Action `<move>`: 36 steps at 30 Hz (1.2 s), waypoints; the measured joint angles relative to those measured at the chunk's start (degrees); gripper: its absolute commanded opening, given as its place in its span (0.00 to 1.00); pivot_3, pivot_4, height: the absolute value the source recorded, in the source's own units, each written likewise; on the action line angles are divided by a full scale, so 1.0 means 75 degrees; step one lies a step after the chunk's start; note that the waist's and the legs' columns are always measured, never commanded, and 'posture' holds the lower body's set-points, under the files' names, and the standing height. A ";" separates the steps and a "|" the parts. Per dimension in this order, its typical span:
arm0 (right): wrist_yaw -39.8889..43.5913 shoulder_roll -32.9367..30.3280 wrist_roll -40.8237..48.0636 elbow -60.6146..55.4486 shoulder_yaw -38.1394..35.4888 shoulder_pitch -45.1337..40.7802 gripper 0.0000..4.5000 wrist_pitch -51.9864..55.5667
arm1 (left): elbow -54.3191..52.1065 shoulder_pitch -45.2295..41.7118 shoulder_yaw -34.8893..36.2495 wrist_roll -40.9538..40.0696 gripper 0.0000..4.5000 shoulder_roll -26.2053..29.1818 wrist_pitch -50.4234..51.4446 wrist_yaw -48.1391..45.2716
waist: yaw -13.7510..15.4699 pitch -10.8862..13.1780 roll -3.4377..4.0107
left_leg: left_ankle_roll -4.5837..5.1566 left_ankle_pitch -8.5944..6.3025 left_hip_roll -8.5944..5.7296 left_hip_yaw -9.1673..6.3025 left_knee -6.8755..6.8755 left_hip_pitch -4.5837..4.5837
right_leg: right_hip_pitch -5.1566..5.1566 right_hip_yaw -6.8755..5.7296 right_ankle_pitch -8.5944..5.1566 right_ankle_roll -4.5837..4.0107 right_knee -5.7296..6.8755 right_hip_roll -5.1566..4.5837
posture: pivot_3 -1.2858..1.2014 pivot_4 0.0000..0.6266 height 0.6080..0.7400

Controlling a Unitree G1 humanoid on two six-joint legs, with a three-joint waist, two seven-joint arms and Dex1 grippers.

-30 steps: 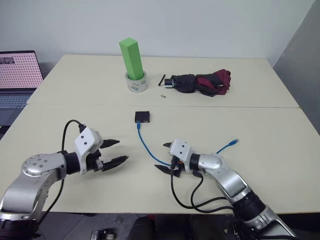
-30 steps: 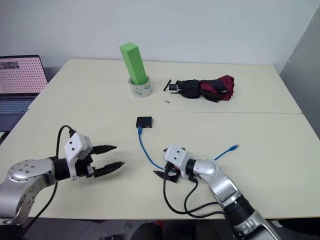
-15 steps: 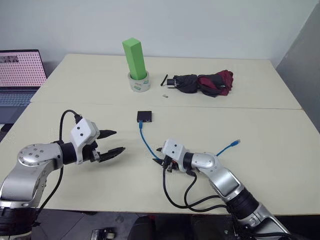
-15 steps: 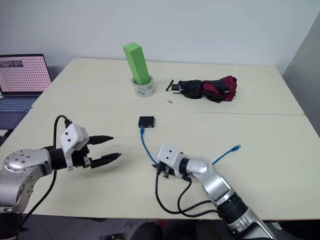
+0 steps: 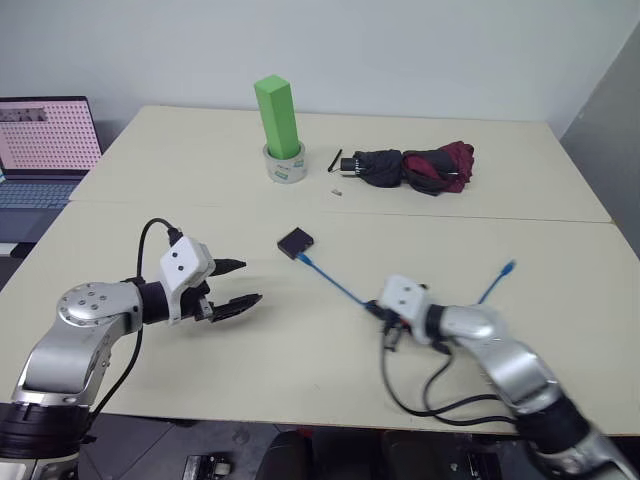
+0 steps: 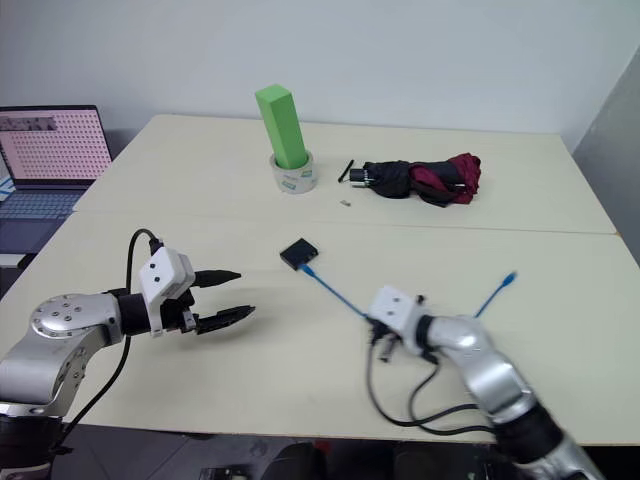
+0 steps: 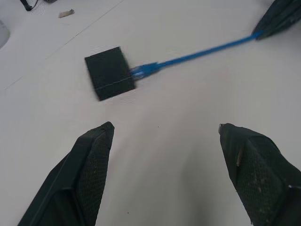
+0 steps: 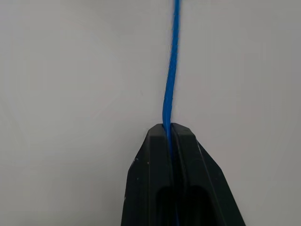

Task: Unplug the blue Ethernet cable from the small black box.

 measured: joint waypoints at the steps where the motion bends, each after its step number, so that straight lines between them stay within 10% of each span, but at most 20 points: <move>1: 0.0155 -0.0344 0.0105 -0.0094 -0.0231 0.0173 0.02 -0.0007 | -0.0002 -0.0001 -0.0033 0.0003 0.84 -0.0014 -0.0005 -0.0019 | 0.0004 0.0000 0.0000 | 0.0000 0.0000 0.0001 0.0000 -0.0001 0.0000 | 0.0000 -0.0001 0.0000 0.0000 -0.0001 0.0000 | 0.52 0.24 1.00; 8: 0.0920 -0.1607 0.0527 -0.0076 -0.1165 0.0823 0.15 -0.0224 | -0.0018 -0.0009 -0.0275 0.0003 0.84 -0.0188 -0.0056 -0.0138 | 0.0016 -0.0003 -0.0005 | 0.0002 -0.0001 0.0003 0.0009 0.0001 0.0004 | 0.0003 0.0008 0.0000 0.0000 0.0001 0.0004 | 0.52 0.24 1.00; 14: 0.0857 -0.0964 0.0537 0.0166 -0.1011 0.0421 0.49 -0.0235 | -0.0129 0.0050 -0.0350 -0.0020 0.84 -0.0276 -0.0010 -0.0145 | -0.0072 -0.0004 -0.0007 | 0.0001 0.0000 0.0019 0.0008 -0.0001 0.0005 | 0.0001 0.0007 0.0000 0.0000 0.0004 0.0019 | 0.52 0.24 1.00; 28: -0.0061 0.2230 0.0208 0.3131 0.0426 -0.2230 0.49 -0.0542 | -0.0472 0.0286 -0.0383 -0.0170 0.84 -0.0378 0.0247 -0.0140 | -0.0145 0.0002 0.0003 | -0.0028 0.0015 0.0019 0.0008 -0.0002 -0.0002 | -0.0016 0.0005 0.0000 0.0000 0.0013 0.0019 | 0.52 0.24 1.00; 36: 0.0080 0.2276 0.0172 0.3280 0.0575 -0.2302 0.10 -0.0757 | -0.0433 0.0287 -0.0383 -0.0167 0.84 -0.0396 0.0218 -0.0145 | -0.0147 0.0002 0.0003 | -0.0027 0.0015 0.0020 0.0008 -0.0001 0.0004 | -0.0015 0.0005 0.0000 0.0000 0.0022 0.0019 | 0.52 0.24 1.00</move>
